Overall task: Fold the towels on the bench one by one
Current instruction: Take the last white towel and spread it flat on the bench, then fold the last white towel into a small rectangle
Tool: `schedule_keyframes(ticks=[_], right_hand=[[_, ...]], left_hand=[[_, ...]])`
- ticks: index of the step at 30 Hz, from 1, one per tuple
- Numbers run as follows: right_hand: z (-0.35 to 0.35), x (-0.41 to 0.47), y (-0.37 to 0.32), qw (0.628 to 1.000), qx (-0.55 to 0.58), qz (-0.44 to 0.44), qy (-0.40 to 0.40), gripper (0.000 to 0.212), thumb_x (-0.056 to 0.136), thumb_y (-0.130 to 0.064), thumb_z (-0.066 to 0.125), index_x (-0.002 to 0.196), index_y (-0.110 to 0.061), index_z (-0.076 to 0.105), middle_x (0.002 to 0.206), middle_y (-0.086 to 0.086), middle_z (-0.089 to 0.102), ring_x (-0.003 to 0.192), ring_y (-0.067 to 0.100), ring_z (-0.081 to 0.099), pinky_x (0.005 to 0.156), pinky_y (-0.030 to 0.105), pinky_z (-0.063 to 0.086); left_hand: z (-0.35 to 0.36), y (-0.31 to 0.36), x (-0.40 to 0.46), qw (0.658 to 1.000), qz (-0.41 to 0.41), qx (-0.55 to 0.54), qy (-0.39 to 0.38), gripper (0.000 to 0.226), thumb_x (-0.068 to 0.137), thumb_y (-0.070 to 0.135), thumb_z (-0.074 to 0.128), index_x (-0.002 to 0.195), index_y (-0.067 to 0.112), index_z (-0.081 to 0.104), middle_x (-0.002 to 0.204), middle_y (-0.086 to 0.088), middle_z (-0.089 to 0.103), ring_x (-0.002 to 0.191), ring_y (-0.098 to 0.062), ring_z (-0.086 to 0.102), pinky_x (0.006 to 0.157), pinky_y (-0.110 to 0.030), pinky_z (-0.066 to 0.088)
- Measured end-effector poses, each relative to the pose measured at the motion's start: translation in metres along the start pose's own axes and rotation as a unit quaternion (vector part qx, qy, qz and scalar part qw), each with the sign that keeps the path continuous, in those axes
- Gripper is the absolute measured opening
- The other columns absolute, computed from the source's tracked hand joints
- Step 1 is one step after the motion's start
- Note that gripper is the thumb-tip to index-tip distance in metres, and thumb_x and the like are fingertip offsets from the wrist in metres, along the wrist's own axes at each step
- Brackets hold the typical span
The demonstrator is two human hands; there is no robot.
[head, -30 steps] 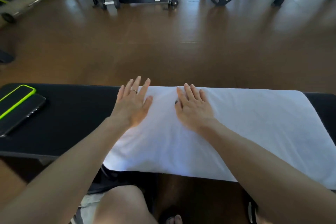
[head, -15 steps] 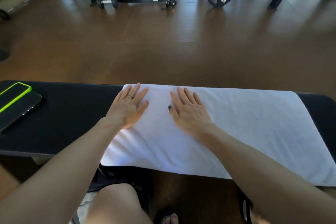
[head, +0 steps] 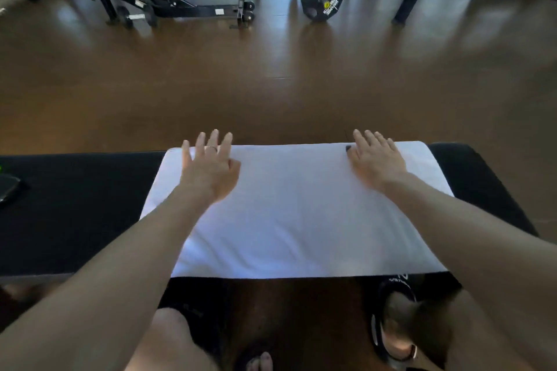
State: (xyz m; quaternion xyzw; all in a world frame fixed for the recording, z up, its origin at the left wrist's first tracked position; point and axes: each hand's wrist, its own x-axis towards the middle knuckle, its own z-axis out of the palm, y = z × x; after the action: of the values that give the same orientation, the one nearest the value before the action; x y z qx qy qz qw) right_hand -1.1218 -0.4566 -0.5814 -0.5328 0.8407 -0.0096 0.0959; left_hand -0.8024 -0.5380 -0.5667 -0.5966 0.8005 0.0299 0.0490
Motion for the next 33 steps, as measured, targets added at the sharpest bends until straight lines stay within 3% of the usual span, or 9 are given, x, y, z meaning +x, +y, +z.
schedule_keyframes(ticks=[4,6,12,17,20,23,25,28,33], right_hand=[[0.009,-0.009,-0.023,0.995,0.016,-0.092,-0.034,0.056,0.106,-0.044,0.014,0.160,-0.031,0.012,0.168,-0.005,0.009,0.155,0.015,0.003,0.125,0.039,0.000],[0.009,-0.007,0.006,0.997,0.008,-0.068,-0.021,0.056,0.106,-0.045,0.014,0.160,-0.032,0.013,0.168,-0.005,0.009,0.155,0.015,0.002,0.124,0.038,0.001],[-0.002,-0.002,0.104,0.998,0.011,0.062,-0.006,0.059,0.105,-0.046,0.012,0.161,-0.027,0.012,0.169,-0.002,0.005,0.155,0.017,0.000,0.125,0.041,0.000],[-0.002,-0.006,0.093,0.997,0.027,0.076,0.014,0.061,0.105,-0.049,0.016,0.161,-0.025,0.010,0.168,0.009,0.006,0.155,0.023,0.002,0.125,0.043,0.003],[0.001,-0.007,0.082,0.999,0.023,0.026,0.007,0.057,0.104,-0.049,0.015,0.160,-0.033,0.013,0.168,0.007,0.008,0.155,0.024,0.002,0.125,0.044,0.002],[0.001,-0.007,0.096,0.998,0.019,0.054,0.004,0.056,0.104,-0.049,0.016,0.158,-0.037,0.016,0.168,0.003,0.007,0.155,0.024,0.000,0.125,0.048,0.000],[-0.001,-0.007,0.110,0.997,0.027,0.078,0.008,0.056,0.103,-0.048,0.018,0.158,-0.036,0.018,0.168,0.002,0.009,0.155,0.024,0.001,0.124,0.050,0.001],[-0.006,-0.003,0.119,0.996,0.050,0.080,0.005,0.058,0.103,-0.046,0.020,0.159,-0.032,0.018,0.168,-0.001,0.011,0.155,0.023,0.002,0.124,0.051,0.000],[-0.009,0.011,0.123,0.994,0.079,0.071,0.016,0.055,0.105,-0.042,0.022,0.157,-0.028,0.026,0.163,0.001,0.027,0.153,0.028,0.012,0.123,0.051,0.006]], left_hand=[[0.005,0.082,-0.011,0.992,0.108,-0.066,-0.028,0.062,0.104,0.057,0.016,0.161,0.040,0.000,0.170,0.006,-0.009,0.156,-0.019,-0.012,0.125,-0.050,-0.008],[0.022,0.080,-0.014,0.993,0.094,-0.043,-0.062,0.064,0.102,0.062,0.014,0.160,0.041,-0.002,0.169,0.007,-0.014,0.156,-0.018,-0.016,0.124,-0.051,-0.008],[0.032,0.074,-0.016,0.994,0.094,-0.027,-0.041,0.064,0.102,0.062,0.012,0.160,0.042,-0.004,0.169,0.008,-0.014,0.156,-0.018,-0.015,0.125,-0.049,-0.008],[0.022,0.091,-0.027,0.995,0.093,-0.034,-0.023,0.066,0.103,0.058,0.016,0.162,0.034,-0.002,0.171,-0.001,-0.007,0.157,-0.023,-0.009,0.125,-0.051,-0.006],[0.009,0.138,-0.059,0.977,0.205,-0.066,-0.003,0.070,0.102,0.062,0.021,0.162,0.031,-0.002,0.171,-0.002,-0.004,0.157,-0.023,-0.008,0.125,-0.050,-0.004],[0.005,0.191,-0.104,0.932,0.356,-0.070,0.009,0.073,0.098,0.065,0.039,0.158,0.025,0.024,0.166,-0.008,0.022,0.152,-0.027,0.017,0.125,-0.045,0.011],[0.008,0.224,-0.130,0.890,0.449,-0.075,0.013,0.064,0.092,0.058,0.057,0.142,0.018,0.048,0.145,-0.010,0.048,0.132,-0.029,0.043,0.114,-0.042,0.032],[0.018,0.263,-0.147,0.852,0.519,-0.041,0.049,0.051,0.084,0.043,0.072,0.123,0.013,0.058,0.124,-0.011,0.057,0.108,-0.030,0.055,0.087,-0.040,0.045],[0.019,0.310,-0.144,0.890,0.453,0.011,0.046,0.044,0.093,0.031,0.061,0.132,0.011,0.051,0.133,-0.014,0.056,0.109,-0.030,0.056,0.080,-0.038,0.042]])
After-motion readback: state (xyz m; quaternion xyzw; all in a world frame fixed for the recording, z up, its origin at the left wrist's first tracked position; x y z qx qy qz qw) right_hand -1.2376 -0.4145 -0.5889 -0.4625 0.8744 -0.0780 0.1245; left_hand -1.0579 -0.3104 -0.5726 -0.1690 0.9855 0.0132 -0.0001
